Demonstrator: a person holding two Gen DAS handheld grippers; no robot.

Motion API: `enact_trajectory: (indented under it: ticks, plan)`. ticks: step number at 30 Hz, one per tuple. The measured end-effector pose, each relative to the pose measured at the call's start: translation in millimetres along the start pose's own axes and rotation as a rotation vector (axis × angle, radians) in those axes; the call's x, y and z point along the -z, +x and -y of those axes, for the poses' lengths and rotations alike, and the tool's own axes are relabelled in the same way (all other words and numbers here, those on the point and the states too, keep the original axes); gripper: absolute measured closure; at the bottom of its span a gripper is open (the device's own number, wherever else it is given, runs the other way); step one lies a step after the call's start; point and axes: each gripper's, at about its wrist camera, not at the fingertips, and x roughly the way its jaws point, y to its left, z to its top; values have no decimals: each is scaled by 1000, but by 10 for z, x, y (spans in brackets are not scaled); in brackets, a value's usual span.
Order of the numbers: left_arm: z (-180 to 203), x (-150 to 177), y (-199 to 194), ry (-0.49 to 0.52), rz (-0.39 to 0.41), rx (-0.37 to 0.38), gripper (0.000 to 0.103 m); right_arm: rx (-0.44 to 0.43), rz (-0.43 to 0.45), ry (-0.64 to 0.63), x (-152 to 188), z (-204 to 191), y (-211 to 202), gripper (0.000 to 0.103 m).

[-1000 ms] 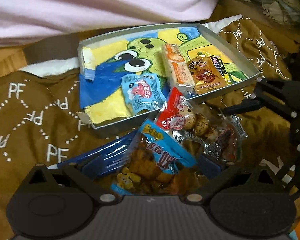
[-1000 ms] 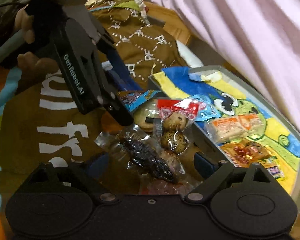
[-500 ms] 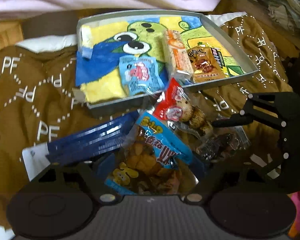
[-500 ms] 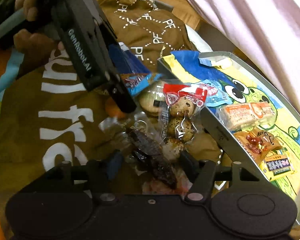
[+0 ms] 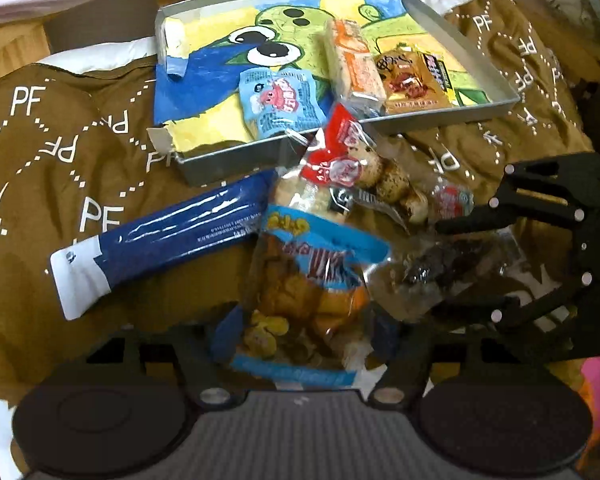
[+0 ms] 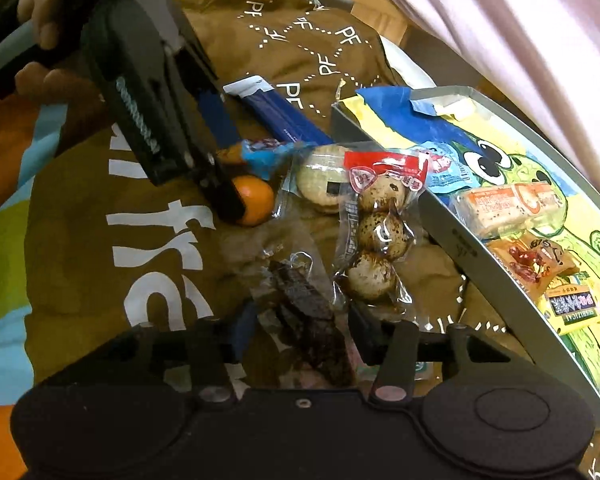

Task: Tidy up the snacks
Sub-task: 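Grasp the blue snack bag with left tool while right tool reaches for quail eggs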

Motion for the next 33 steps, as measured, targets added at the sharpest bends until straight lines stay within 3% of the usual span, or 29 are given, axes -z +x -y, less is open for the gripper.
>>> enact_trajectory:
  ticks: [7,11,14,18,20,25,29,32,33]
  plan:
    - [138,33,-88,-15,2,-40,45,43,-10,89,-15,-39,-76,55]
    - [191,65,-208,-61,23,-22,47,33,12,142,-4,-42,-184,71]
    - [292,117,-246,-63,18,-26,49,41,20,163,-1,-65,-261,76]
    - [418,190,-296,-65,13,-58,50,77,39,99,53,-174,-290,76]
    - [470,208,-347,-69,26,-61,50,88,24,53,72,-222,-247,67]
    - [581,238,-432,-64,66,-50,50,190,21,-51,139,-329,-168,61]
    - [609,233,-407,-63,83,-44,50,203,26,-31,158,-291,-80,60]
    - [593,230,-393,-78,90,-44,50,209,24,-23,145,-272,-52,62]
    - [581,228,-392,-84,91,-46,50,227,25,-35,143,-285,-43,75]
